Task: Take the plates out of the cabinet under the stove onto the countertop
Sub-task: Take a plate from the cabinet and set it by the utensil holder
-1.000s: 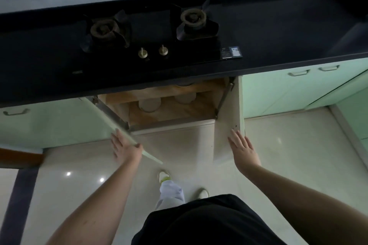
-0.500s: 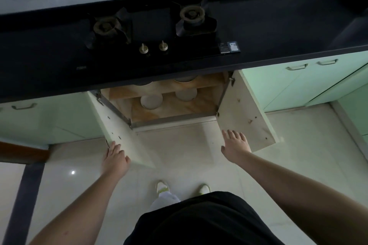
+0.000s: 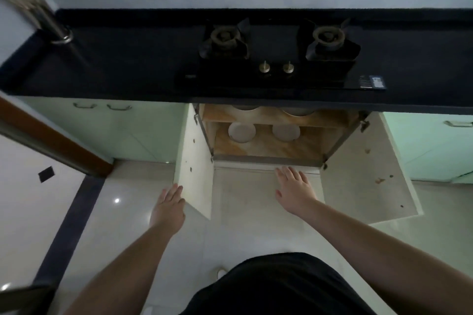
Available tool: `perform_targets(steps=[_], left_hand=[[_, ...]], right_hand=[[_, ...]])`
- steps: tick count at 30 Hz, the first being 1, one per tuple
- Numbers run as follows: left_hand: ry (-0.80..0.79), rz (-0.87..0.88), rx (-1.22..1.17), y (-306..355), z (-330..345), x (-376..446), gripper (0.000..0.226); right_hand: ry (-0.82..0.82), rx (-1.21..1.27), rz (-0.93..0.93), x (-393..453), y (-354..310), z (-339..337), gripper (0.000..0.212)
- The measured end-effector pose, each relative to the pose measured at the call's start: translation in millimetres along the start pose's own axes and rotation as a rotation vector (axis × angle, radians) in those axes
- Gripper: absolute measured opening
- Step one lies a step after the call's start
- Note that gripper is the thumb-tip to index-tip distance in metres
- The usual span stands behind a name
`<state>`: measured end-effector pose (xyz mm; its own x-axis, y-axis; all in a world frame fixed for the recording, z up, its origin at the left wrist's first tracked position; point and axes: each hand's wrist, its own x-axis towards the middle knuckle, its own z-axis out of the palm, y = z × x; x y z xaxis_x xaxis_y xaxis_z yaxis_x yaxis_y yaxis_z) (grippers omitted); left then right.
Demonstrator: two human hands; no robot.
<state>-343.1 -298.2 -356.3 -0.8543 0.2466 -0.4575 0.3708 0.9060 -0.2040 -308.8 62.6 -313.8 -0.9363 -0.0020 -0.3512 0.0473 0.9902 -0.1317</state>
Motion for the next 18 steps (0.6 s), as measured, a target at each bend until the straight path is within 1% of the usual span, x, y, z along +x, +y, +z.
perform_targets(steps=[3, 8, 12, 18], left_hand=[[0.015, 0.009, -0.004, -27, 4, -4, 0.052], [0.017, -0.052, -0.049, -61, 13, -12, 0.050], [0.023, -0.047, -0.077, -78, 13, -13, 0.051], [0.054, 0.030, -0.122, -83, 19, -16, 0.049]], right_hand=[[0.060, 0.018, -0.053, 8, -44, -4, 0.070], [0.124, 0.002, -0.093, 18, -96, -11, 0.069], [0.139, -0.033, -0.100, 23, -115, -17, 0.069], [0.146, -0.053, -0.097, 16, -127, -18, 0.069]])
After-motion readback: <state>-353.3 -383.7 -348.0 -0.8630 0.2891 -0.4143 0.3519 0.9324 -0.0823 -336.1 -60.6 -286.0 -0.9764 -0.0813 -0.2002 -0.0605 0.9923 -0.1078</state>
